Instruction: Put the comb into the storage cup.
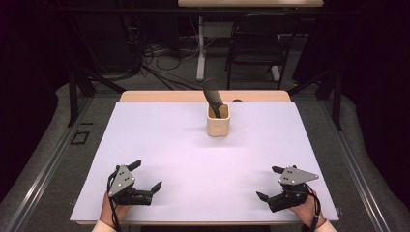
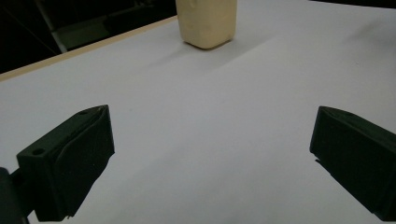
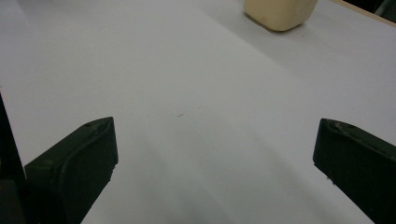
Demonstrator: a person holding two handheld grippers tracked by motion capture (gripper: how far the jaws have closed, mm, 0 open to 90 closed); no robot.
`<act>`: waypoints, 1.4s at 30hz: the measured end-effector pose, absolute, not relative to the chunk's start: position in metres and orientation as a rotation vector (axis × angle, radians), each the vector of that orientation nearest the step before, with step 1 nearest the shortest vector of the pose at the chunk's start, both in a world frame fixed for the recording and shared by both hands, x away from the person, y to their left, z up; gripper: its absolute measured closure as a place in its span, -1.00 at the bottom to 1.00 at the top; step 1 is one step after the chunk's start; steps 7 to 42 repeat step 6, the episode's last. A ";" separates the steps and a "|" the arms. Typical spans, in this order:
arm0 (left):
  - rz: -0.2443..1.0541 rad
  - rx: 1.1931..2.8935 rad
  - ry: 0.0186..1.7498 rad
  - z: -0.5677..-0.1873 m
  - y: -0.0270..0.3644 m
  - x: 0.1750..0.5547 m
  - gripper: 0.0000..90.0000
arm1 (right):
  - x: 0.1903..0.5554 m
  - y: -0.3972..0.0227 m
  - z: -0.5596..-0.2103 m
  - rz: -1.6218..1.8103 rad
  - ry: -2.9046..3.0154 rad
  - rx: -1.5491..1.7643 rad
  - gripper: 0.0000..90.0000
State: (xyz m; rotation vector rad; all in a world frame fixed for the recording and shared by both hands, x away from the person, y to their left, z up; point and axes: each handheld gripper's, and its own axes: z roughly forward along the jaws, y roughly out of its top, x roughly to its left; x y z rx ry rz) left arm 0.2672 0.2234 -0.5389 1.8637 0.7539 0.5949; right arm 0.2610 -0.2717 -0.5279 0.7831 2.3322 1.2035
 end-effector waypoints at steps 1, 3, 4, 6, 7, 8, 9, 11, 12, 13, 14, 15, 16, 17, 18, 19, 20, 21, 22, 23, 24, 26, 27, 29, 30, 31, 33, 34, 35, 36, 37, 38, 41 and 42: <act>0.595 1.860 0.756 -0.539 0.223 0.267 -1.00 | 0.261 -0.271 -0.528 1.198 2.333 0.784 -1.00; 0.596 1.861 0.758 -0.539 0.224 0.267 -1.00 | 0.261 -0.271 -0.528 1.200 2.332 0.780 -1.00; 0.596 1.860 0.758 -0.539 0.224 0.267 -1.00 | 0.261 -0.271 -0.528 1.205 2.332 0.773 -1.00; 0.595 1.864 0.755 -0.539 0.224 0.268 -1.00 | 0.260 -0.271 -0.527 1.217 2.318 0.774 -1.00; 0.595 1.864 0.755 -0.539 0.224 0.268 -1.00 | 0.260 -0.271 -0.527 1.217 2.318 0.774 -1.00; 0.595 1.864 0.755 -0.539 0.224 0.268 -1.00 | 0.260 -0.271 -0.527 1.217 2.318 0.774 -1.00; 0.595 1.864 0.755 -0.539 0.224 0.268 -1.00 | 0.260 -0.271 -0.527 1.217 2.318 0.774 -1.00; 0.595 1.864 0.755 -0.539 0.224 0.268 -1.00 | 0.260 -0.271 -0.527 1.217 2.318 0.774 -1.00; 0.595 1.864 0.755 -0.539 0.224 0.268 -1.00 | 0.260 -0.271 -0.527 1.217 2.318 0.774 -1.00; 0.595 1.864 0.755 -0.539 0.224 0.268 -1.00 | 0.260 -0.271 -0.527 1.217 2.318 0.774 -1.00; 0.595 1.864 0.755 -0.539 0.224 0.268 -1.00 | 0.260 -0.271 -0.527 1.217 2.318 0.774 -1.00; 0.595 1.864 0.755 -0.539 0.224 0.268 -1.00 | 0.260 -0.271 -0.527 1.217 2.318 0.774 -1.00; 0.595 1.864 0.755 -0.539 0.224 0.268 -1.00 | 0.260 -0.271 -0.527 1.217 2.318 0.774 -1.00; 0.595 1.864 0.755 -0.539 0.224 0.268 -1.00 | 0.260 -0.271 -0.527 1.217 2.318 0.774 -1.00; 0.595 1.864 0.755 -0.539 0.224 0.268 -1.00 | 0.260 -0.271 -0.527 1.217 2.318 0.774 -1.00; 0.595 1.864 0.755 -0.539 0.224 0.268 -1.00 | 0.260 -0.271 -0.527 1.217 2.318 0.774 -1.00; 0.595 1.864 0.755 -0.539 0.224 0.268 -1.00 | 0.260 -0.271 -0.527 1.217 2.318 0.774 -1.00; 0.595 1.864 0.755 -0.539 0.224 0.268 -1.00 | 0.260 -0.271 -0.527 1.217 2.318 0.774 -1.00; 0.595 1.864 0.755 -0.539 0.224 0.268 -1.00 | 0.260 -0.271 -0.527 1.217 2.318 0.774 -1.00; 0.595 1.864 0.755 -0.539 0.224 0.268 -1.00 | 0.260 -0.271 -0.527 1.217 2.318 0.774 -1.00; 0.595 1.864 0.755 -0.539 0.224 0.268 -1.00 | 0.260 -0.271 -0.527 1.217 2.318 0.774 -1.00; 0.595 1.864 0.755 -0.539 0.224 0.268 -1.00 | 0.260 -0.271 -0.527 1.217 2.318 0.774 -1.00; 0.595 1.864 0.755 -0.539 0.224 0.268 -1.00 | 0.260 -0.271 -0.527 1.217 2.318 0.774 -1.00; 0.595 1.864 0.755 -0.539 0.224 0.268 -1.00 | 0.260 -0.271 -0.527 1.217 2.318 0.774 -1.00; 0.595 1.864 0.755 -0.539 0.224 0.268 -1.00 | 0.260 -0.271 -0.527 1.217 2.318 0.774 -1.00; 0.595 1.864 0.755 -0.539 0.224 0.268 -1.00 | 0.260 -0.271 -0.527 1.217 2.318 0.774 -1.00; 0.595 1.864 0.755 -0.539 0.224 0.268 -1.00 | 0.260 -0.271 -0.527 1.217 2.318 0.774 -1.00; 0.595 1.864 0.755 -0.539 0.224 0.268 -1.00 | 0.260 -0.271 -0.527 1.217 2.318 0.774 -1.00; 0.595 1.864 0.755 -0.539 0.224 0.268 -1.00 | 0.260 -0.271 -0.527 1.217 2.318 0.774 -1.00; 0.595 1.864 0.755 -0.539 0.224 0.268 -1.00 | 0.260 -0.271 -0.527 1.217 2.318 0.774 -1.00; 0.595 1.864 0.755 -0.539 0.224 0.268 -1.00 | 0.260 -0.271 -0.527 1.217 2.318 0.774 -1.00; 0.595 1.864 0.755 -0.539 0.224 0.268 -1.00 | 0.260 -0.271 -0.527 1.217 2.318 0.774 -1.00; 0.595 1.864 0.755 -0.539 0.224 0.268 -1.00 | 0.260 -0.271 -0.527 1.217 2.318 0.774 -1.00; 0.595 1.864 0.755 -0.539 0.224 0.268 -1.00 | 0.260 -0.271 -0.527 1.217 2.318 0.774 -1.00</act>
